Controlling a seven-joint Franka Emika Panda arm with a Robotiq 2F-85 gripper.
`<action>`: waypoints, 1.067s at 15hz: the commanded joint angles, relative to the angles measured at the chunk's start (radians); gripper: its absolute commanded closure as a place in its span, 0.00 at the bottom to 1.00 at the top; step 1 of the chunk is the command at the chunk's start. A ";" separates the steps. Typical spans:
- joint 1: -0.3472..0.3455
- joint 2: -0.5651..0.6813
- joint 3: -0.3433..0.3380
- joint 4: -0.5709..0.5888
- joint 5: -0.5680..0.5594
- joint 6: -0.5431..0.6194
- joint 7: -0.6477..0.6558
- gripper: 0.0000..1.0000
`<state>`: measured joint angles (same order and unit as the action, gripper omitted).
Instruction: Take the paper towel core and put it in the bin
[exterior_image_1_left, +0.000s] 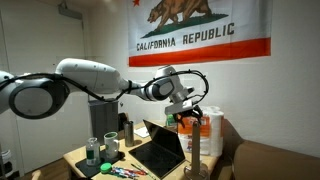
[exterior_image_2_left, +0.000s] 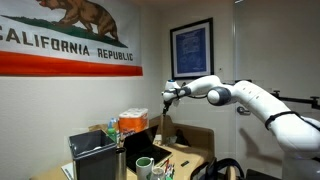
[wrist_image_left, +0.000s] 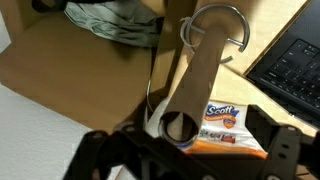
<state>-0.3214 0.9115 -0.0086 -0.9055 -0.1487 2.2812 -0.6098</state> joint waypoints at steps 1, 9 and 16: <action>-0.004 0.056 0.024 0.107 0.041 -0.049 -0.067 0.00; -0.015 0.101 0.076 0.165 0.061 -0.053 -0.109 0.00; -0.016 0.072 0.070 0.142 0.042 -0.070 -0.084 0.00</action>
<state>-0.3330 0.9914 0.0567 -0.7791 -0.1113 2.2577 -0.6820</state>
